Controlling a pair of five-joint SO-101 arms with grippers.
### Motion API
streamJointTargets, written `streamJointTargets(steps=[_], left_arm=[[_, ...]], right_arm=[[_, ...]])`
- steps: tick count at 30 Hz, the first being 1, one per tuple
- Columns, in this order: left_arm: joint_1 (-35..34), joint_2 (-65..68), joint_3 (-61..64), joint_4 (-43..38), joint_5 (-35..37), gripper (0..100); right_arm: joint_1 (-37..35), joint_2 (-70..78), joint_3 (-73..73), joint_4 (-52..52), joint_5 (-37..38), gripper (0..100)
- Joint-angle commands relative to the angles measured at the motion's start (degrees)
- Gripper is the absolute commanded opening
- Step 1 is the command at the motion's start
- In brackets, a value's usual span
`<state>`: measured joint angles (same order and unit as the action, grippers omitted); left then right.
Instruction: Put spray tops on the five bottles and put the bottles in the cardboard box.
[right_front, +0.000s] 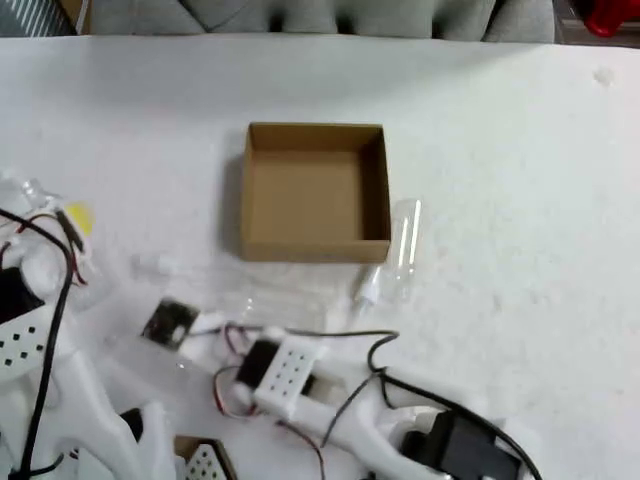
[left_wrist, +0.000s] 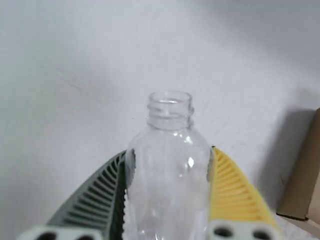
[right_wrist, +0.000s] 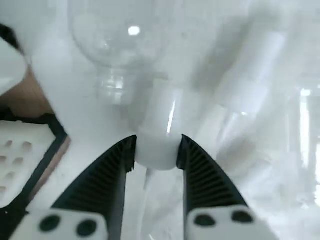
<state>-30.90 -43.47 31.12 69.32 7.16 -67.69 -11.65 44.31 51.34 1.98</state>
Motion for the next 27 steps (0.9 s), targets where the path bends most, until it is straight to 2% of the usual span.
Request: streamJointTargets(steps=[1, 6, 10, 13, 17, 23, 27], left_arm=[[4.79, -2.33, -0.26, -1.14, 0.79, 2], [12.62, -2.33, -0.26, -1.41, 0.79, 2], [19.56, -2.33, -0.7, -2.2, 0.79, 2], [25.1, -2.33, -0.18, -5.36, 0.62, 2], [30.99, -2.33, 2.2, -11.08, 0.44, 2], [39.08, -2.33, 9.32, -24.18, 0.88, 2], [44.7, -2.33, 14.68, -32.09, 0.62, 2]], right_arm=[[6.37, -8.04, -4.22, 6.81, 0.09, 1.7], [19.65, -21.05, -4.13, 11.3, 5.1, 1.7], [32.66, -30.55, -4.31, 11.56, 4.04, 1.8], [41.45, -36.09, -5.1, 11.21, 3.87, 1.8], [49.19, -41.01, -7.82, 11.21, 4.13, 1.9], [56.4, -37.76, -11.96, -3.65, 4.04, 7.2], [58.95, -33.71, -14.77, -12.53, 3.69, 7.4]])
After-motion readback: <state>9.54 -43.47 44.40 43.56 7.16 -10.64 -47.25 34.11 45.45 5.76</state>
